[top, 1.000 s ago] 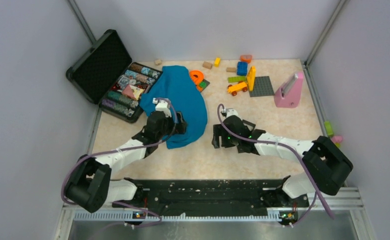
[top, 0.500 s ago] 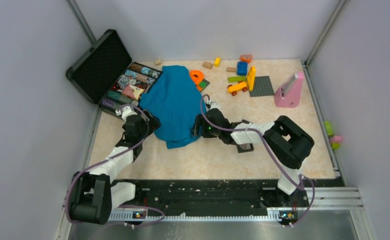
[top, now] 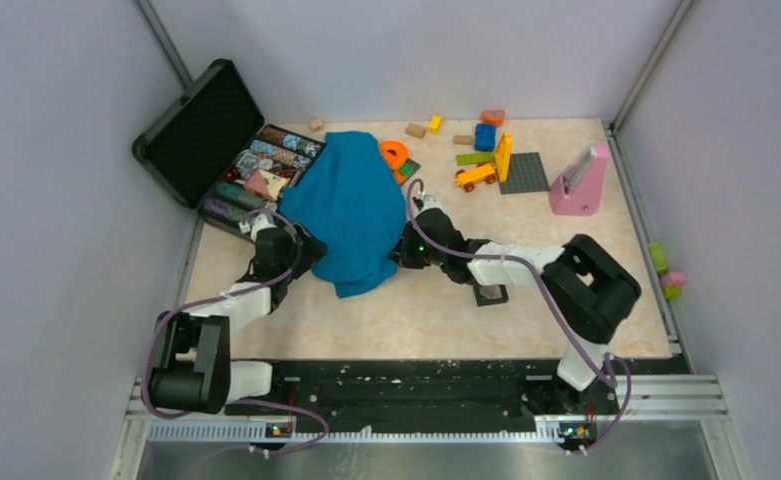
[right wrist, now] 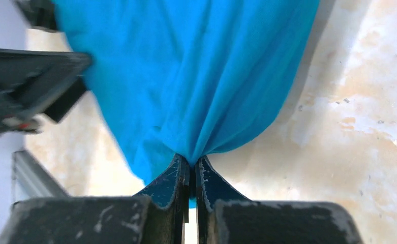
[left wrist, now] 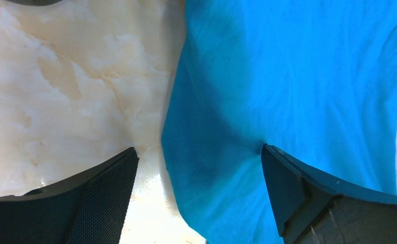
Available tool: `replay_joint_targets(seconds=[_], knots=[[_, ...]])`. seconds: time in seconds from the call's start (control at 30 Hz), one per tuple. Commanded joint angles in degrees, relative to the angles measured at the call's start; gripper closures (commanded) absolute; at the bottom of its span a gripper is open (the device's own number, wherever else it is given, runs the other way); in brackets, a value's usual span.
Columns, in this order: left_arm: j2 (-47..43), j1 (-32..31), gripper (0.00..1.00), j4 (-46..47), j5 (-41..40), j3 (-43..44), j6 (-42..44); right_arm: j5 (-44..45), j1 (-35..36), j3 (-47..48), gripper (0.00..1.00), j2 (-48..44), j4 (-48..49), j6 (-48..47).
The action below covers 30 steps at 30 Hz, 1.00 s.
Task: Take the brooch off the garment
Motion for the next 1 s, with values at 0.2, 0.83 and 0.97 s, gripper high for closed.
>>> replay_joint_targets(seconds=[0.2, 0.83, 0.97], knots=[[6.23, 0.29, 0.12, -1.44, 7.4, 3.85, -0.64, 0.51, 0.63, -0.11, 1.0, -19.57, -10.93, -2.95], [-8.8, -0.7, 1.0, -12.17, 8.99, 11.27, 6.0, 8.53, 0.05, 8.21, 1.0, -24.39, -27.59, -8.89], [-18.08, -0.59, 1.0, -24.29, 2.84, 24.56, 9.26, 9.6, -2.02, 19.29, 1.0, -26.12, -35.58, -16.22]])
